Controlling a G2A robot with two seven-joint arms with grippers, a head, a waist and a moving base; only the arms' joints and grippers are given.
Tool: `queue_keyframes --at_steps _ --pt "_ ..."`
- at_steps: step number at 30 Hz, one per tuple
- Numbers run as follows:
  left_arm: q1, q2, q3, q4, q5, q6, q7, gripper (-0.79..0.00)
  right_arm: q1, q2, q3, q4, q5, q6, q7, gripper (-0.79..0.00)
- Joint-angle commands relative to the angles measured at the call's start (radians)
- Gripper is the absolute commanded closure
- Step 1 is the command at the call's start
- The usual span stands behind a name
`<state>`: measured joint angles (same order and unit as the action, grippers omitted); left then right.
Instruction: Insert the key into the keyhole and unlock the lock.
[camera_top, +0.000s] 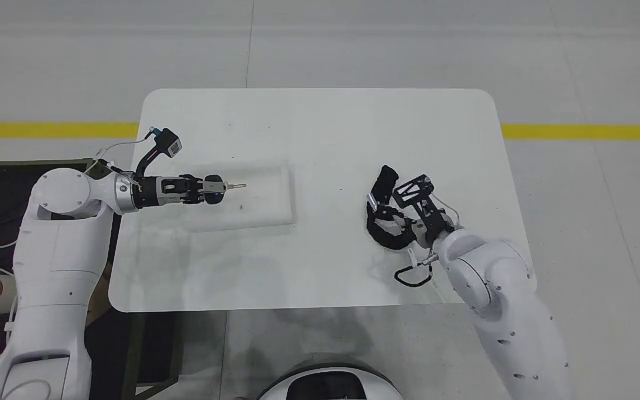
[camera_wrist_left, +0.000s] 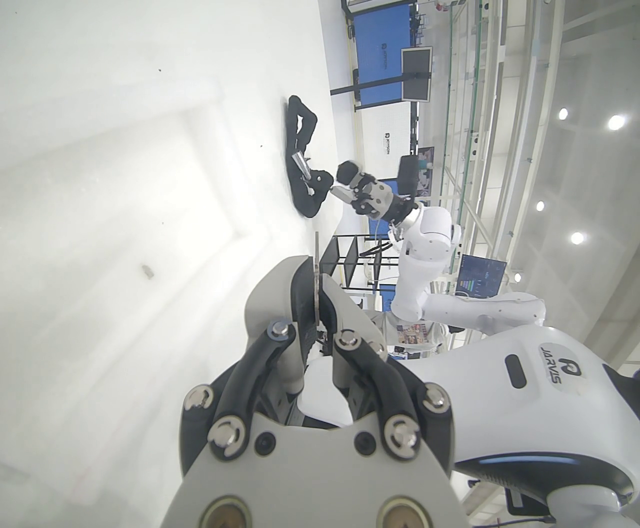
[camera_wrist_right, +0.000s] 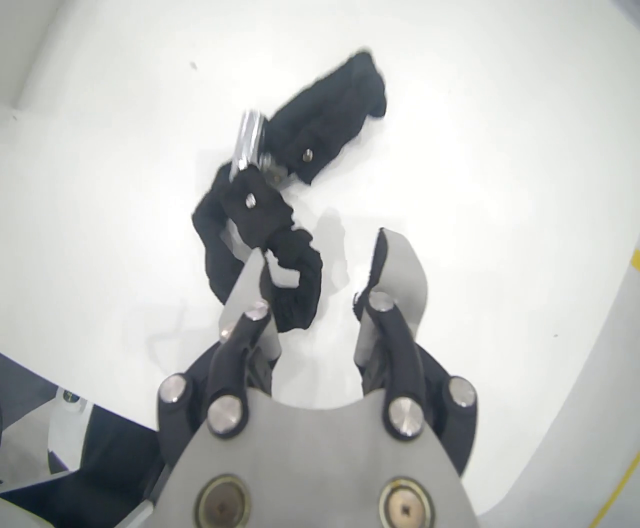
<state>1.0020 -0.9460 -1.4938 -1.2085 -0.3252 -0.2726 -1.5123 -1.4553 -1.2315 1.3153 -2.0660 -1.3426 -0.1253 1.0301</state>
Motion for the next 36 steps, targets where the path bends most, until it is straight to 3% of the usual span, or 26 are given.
queue_keyframes --at_steps 1,6,8,9,11,13,14,22,27,29,30,31,36 --pt "0.0 0.0 0.0 0.0 0.0 0.0 0.0 0.0 0.003 0.0 0.007 -0.032 0.01 -0.021 0.005 -0.785" --pt "0.0 0.0 0.0 0.0 0.0 0.0 0.0 0.0 0.0 0.002 -0.055 -0.047 -0.141 -0.122 -0.171 -0.785" --pt "0.0 0.0 0.0 0.0 0.0 0.0 0.0 0.0 -0.021 0.007 -0.098 -0.028 -0.303 -0.175 -0.312 -0.702" --pt "0.0 0.0 0.0 0.0 0.0 0.0 0.0 0.0 -0.033 0.01 -0.117 -0.016 -0.383 -0.194 -0.377 -0.73" --pt "0.0 0.0 0.0 0.0 0.0 0.0 0.0 0.0 -0.056 0.015 -0.138 0.008 -0.514 -0.2 -0.484 -0.628" --pt "0.0 0.0 0.0 0.0 0.0 0.0 0.0 0.0 -0.071 0.017 -0.146 0.027 -0.589 -0.19 -0.534 -0.64" --pt "0.0 0.0 0.0 0.0 0.0 0.0 0.0 0.0 -0.073 0.018 -0.148 0.035 -0.622 -0.196 -0.544 -0.723" --pt "0.0 0.0 0.0 0.0 0.0 0.0 0.0 0.0 -0.065 0.018 -0.169 0.118 -0.82 -0.229 -0.58 -0.591" --pt "0.0 0.0 0.0 0.0 0.0 0.0 0.0 0.0 -0.056 0.009 -0.165 0.131 -0.796 -0.286 -0.525 -0.508" --pt "0.0 0.0 0.0 0.0 0.0 0.0 0.0 0.0 -0.046 0.006 -0.163 0.141 -0.806 -0.288 -0.513 -0.545" --pt "0.0 0.0 0.0 0.0 0.0 0.0 0.0 0.0 -0.039 0.005 -0.166 0.152 -0.821 -0.287 -0.519 -0.502" --pt "0.0 0.0 0.0 0.0 0.0 0.0 0.0 0.0 -0.034 0.003 -0.168 0.167 -0.822 -0.283 -0.525 -0.394" --pt "0.0 0.0 0.0 0.0 0.0 0.0 0.0 0.0 -0.008 -0.008 -0.175 0.22 -0.831 -0.264 -0.531 -0.363"
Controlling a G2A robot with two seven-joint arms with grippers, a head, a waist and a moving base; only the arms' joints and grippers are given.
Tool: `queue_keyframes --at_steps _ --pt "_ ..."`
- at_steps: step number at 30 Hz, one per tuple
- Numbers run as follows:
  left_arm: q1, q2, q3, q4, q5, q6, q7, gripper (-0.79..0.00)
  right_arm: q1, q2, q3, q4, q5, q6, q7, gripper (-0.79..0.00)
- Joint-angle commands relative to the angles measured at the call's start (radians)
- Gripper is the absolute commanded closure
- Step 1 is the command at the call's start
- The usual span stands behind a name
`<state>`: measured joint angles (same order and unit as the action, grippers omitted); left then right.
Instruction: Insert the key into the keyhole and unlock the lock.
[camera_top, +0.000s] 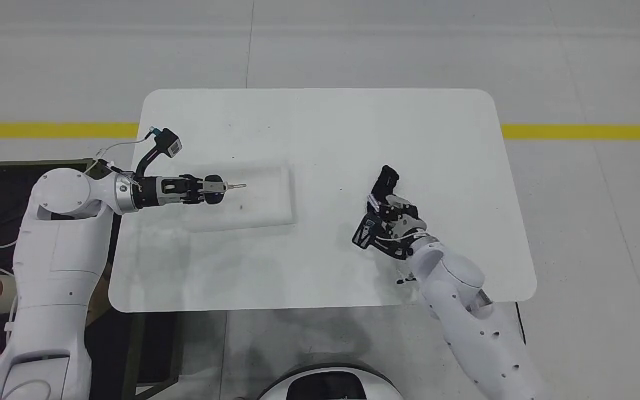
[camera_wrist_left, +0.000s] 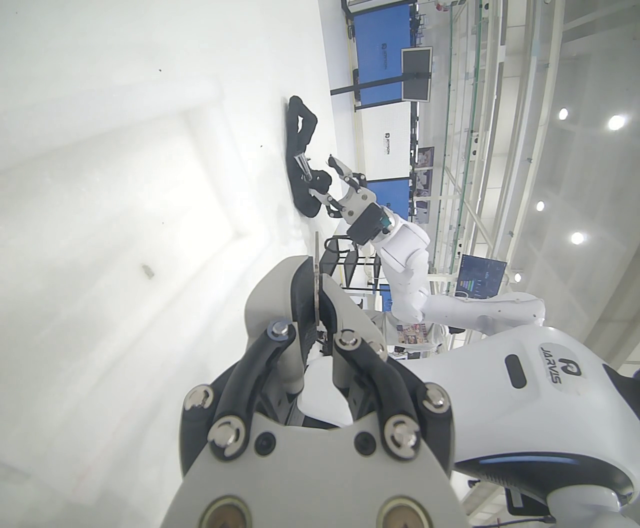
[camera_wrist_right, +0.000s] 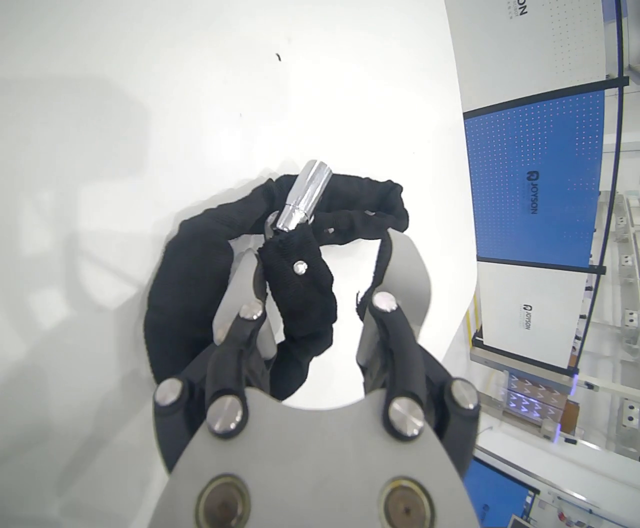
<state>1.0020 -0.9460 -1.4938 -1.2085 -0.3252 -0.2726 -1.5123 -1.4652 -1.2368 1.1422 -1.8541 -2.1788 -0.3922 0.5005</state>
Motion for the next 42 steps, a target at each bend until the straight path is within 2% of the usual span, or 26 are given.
queue_keyframes --at_steps 1,3,4,5,9,14,16,21,28,34,39,42 --pt "0.0 0.0 0.0 0.0 0.0 0.0 0.0 0.0 0.003 -0.004 -0.002 0.012 0.007 -0.001 0.0 -0.354" --pt "0.0 0.0 0.0 0.0 0.0 0.0 0.0 0.0 0.004 -0.007 -0.001 0.02 0.0 -0.006 0.003 -0.234" --pt "0.0 0.0 0.0 0.0 0.0 0.0 0.0 0.0 0.005 -0.008 -0.001 0.023 -0.003 -0.008 0.003 -0.145" --pt "0.0 0.0 0.0 0.0 0.0 0.0 0.0 0.0 0.005 -0.01 0.0 0.028 -0.006 -0.01 0.005 0.0" --pt "0.0 0.0 0.0 0.0 0.0 0.0 0.0 0.0 0.002 -0.017 0.016 0.027 0.01 0.003 0.029 0.0" --pt "0.0 0.0 0.0 0.0 0.0 0.0 0.0 0.0 -0.02 -0.027 0.054 -0.04 0.092 0.039 0.066 0.0" --pt "0.0 0.0 0.0 0.0 0.0 0.0 0.0 0.0 -0.026 -0.034 0.065 -0.07 0.159 0.07 0.092 0.0" --pt "0.0 0.0 0.0 0.0 0.0 0.0 0.0 0.0 -0.024 -0.054 0.064 -0.095 0.392 0.062 0.188 0.0" --pt "0.0 0.0 0.0 0.0 0.0 0.0 0.0 0.0 0.037 -0.088 0.022 -0.019 0.657 0.139 0.347 0.0" --pt "0.0 0.0 0.0 0.0 0.0 0.0 0.0 0.0 0.102 -0.105 0.02 0.042 0.73 0.172 0.493 0.0" --pt "0.0 0.0 0.0 0.0 0.0 0.0 0.0 0.0 0.102 -0.109 0.049 0.009 0.779 0.174 0.526 0.0" --pt "0.0 0.0 0.0 0.0 0.0 0.0 0.0 0.0 0.097 -0.108 0.083 -0.062 0.817 0.162 0.527 0.0"
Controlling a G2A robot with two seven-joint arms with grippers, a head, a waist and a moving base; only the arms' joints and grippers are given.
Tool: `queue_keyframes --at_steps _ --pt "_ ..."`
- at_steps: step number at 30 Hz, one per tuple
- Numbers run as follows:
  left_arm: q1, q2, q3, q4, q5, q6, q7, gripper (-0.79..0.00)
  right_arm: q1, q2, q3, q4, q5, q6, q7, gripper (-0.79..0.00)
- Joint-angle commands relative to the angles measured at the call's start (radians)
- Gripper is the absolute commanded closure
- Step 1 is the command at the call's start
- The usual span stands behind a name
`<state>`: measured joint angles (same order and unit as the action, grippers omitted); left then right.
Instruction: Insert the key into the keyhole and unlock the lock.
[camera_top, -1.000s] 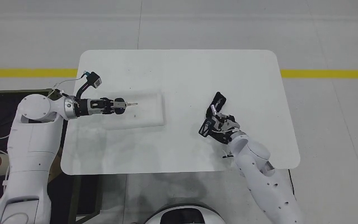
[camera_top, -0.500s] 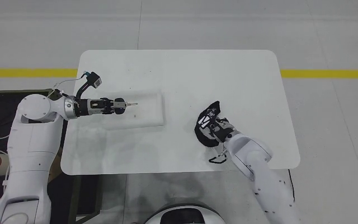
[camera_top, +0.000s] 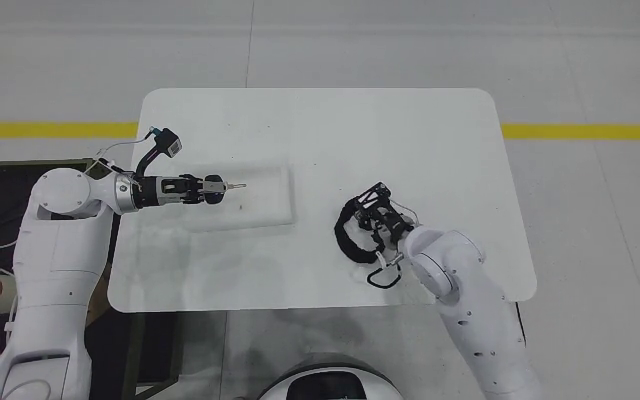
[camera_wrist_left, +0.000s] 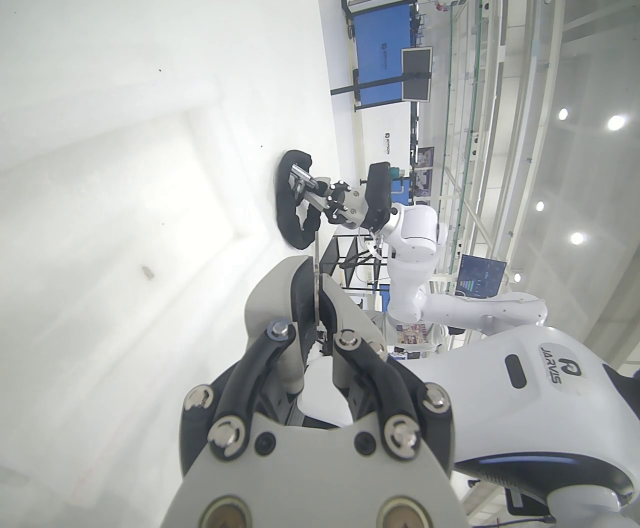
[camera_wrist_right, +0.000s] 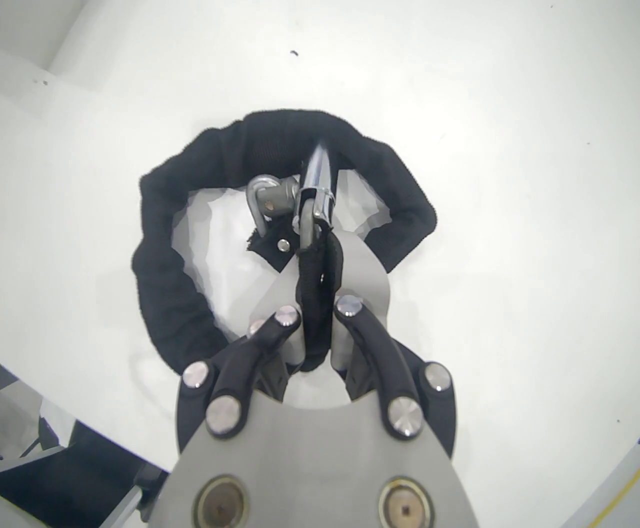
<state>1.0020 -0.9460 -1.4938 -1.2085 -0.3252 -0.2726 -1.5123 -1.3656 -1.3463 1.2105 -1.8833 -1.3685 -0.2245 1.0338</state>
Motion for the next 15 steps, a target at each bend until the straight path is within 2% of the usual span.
queue_keyframes --at_steps 1,3,15 --pt "0.0 0.0 0.0 0.0 0.0 0.0 0.0 0.0 -0.01 0.001 0.028 -0.06 0.026 -0.005 -0.017 0.0" --pt "0.0 0.0 0.0 0.0 0.0 0.0 0.0 0.0 -0.024 0.001 0.055 -0.093 0.075 0.014 -0.013 0.0" --pt "0.0 0.0 0.0 0.0 0.0 0.0 0.0 0.0 -0.023 0.001 0.061 -0.104 0.063 0.022 -0.011 0.0"
